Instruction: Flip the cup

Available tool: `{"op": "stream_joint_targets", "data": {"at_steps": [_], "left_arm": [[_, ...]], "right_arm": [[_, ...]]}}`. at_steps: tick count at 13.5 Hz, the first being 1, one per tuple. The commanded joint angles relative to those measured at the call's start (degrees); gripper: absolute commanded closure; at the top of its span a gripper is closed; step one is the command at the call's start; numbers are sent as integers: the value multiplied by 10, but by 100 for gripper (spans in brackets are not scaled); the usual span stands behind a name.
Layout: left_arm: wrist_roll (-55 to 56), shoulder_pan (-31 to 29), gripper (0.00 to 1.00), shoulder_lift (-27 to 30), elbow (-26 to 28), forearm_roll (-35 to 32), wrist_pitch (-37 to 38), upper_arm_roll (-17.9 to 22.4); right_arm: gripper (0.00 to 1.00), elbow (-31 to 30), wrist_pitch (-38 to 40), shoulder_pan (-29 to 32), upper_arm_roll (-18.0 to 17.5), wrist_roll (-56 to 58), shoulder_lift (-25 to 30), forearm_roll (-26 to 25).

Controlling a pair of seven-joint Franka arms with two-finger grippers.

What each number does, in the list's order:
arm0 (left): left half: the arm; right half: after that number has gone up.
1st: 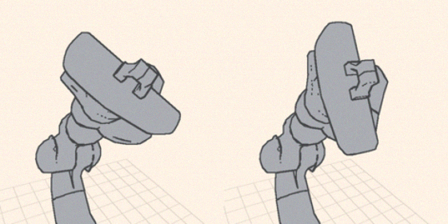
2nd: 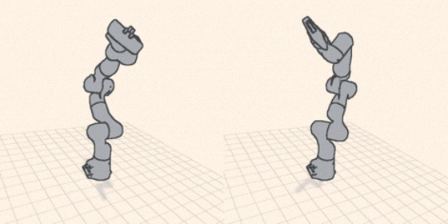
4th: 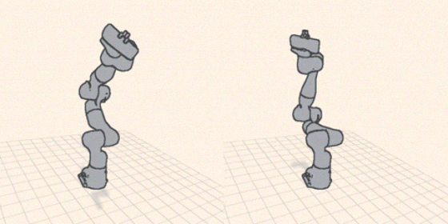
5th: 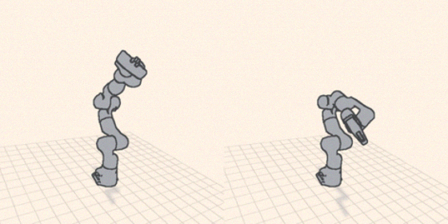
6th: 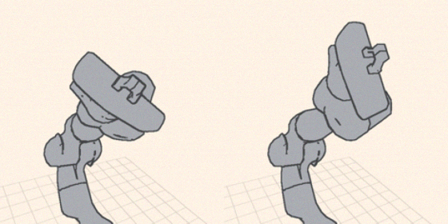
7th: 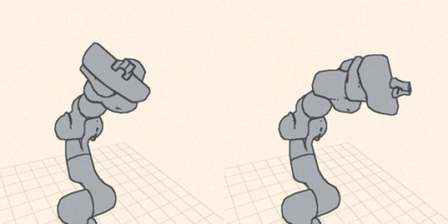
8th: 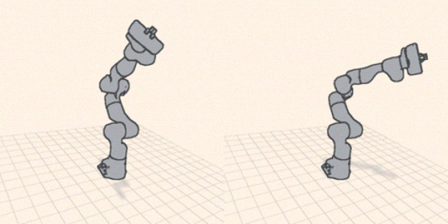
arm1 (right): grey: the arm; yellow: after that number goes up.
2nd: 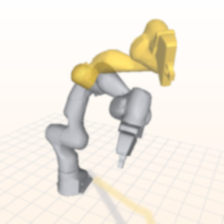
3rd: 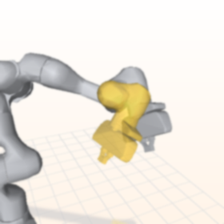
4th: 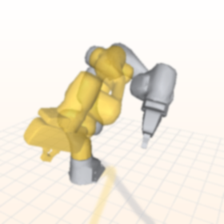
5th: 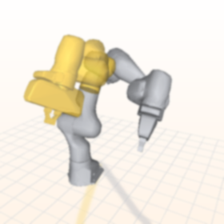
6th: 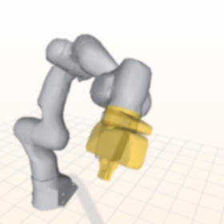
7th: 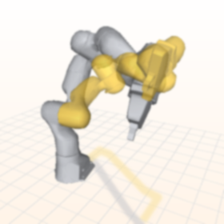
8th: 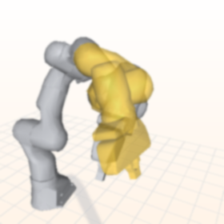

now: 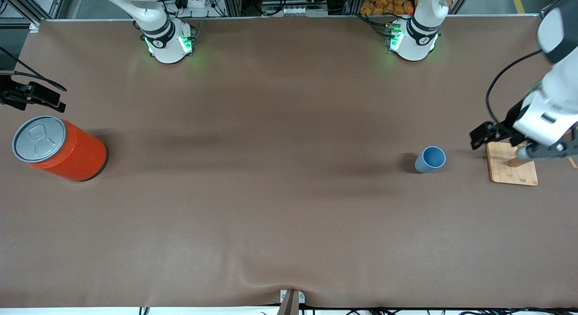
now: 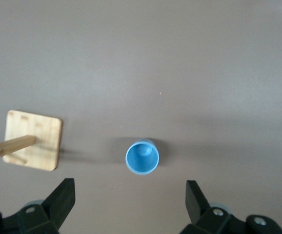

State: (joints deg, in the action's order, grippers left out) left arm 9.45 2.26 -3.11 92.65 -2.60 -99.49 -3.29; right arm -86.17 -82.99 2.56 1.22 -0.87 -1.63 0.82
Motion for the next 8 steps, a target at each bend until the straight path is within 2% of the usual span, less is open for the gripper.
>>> {"op": "stream_joint_targets", "data": {"at_steps": [1,4,8], "left_arm": [[-13,-4,0,57,2,-2,60,-2],[-22,-5,0,84,-1,2,87,-1],[-68,-2,0,60,-67,7,87,44]], "right_arm": [[0,-1,0,10,-10,-2,7,-6],[0,0,1,10,-10,-2,7,-6],[0,0,0,8,-10,-2,4,-6]]}}
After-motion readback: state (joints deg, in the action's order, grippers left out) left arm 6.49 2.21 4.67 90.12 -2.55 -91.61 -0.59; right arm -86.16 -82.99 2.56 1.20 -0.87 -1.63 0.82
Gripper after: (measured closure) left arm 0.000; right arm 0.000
